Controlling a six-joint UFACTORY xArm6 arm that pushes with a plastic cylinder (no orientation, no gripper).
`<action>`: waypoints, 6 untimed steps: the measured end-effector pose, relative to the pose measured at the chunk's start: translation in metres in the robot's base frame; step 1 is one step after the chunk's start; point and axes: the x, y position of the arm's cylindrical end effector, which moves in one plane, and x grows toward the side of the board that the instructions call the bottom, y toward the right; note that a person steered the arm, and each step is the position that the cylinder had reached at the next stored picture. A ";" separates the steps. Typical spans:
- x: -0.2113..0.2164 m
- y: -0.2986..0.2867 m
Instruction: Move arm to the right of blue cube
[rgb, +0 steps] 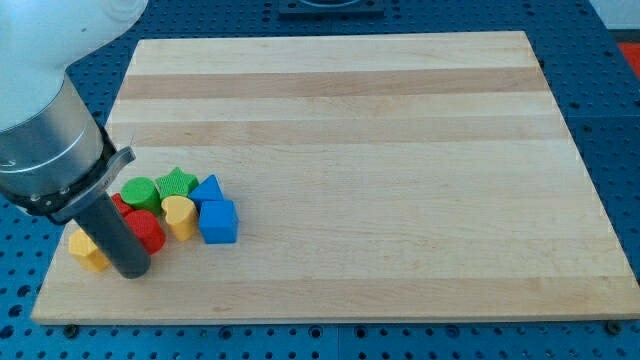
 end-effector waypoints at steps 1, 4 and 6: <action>0.001 0.000; 0.000 0.119; -0.026 0.132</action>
